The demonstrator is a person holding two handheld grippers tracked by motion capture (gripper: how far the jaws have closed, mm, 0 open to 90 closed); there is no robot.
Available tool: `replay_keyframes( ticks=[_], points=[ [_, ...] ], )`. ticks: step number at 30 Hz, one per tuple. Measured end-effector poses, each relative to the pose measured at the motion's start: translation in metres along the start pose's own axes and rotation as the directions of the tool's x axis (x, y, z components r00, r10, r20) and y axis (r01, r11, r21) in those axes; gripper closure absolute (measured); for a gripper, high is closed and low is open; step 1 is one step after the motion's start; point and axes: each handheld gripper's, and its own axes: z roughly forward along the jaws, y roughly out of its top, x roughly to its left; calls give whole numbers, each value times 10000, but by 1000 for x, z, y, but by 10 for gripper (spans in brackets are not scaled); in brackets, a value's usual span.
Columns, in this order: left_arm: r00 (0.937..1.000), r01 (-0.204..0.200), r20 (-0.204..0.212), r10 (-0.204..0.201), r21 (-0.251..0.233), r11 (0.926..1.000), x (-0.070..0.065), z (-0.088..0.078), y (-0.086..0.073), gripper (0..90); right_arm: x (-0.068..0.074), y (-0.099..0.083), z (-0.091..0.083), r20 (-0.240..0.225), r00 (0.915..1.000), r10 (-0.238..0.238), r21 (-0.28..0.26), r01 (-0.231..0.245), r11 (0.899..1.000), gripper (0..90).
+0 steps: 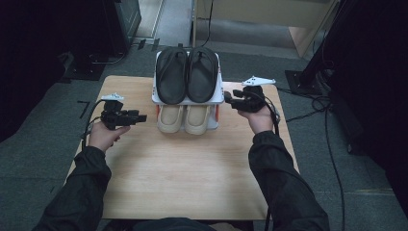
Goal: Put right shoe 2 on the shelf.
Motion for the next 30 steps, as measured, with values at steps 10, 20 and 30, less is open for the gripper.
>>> replay_keyframes(
  ticks=[10,20,30],
  points=[
    [9996,-286,71,285,94,9995,-11,1,-4,442,2,-37,-3,-164,9998,113,104,-111,9999,502],
    [9984,-548,128,544,252,9982,-22,1,-8,439,7,-68,-10,-370,9985,392,-12,-393,9992,502],
    [9969,-741,291,730,379,9965,-34,6,-14,440,15,-101,-11,-621,9958,679,-91,-686,9976,500]
  ],
)
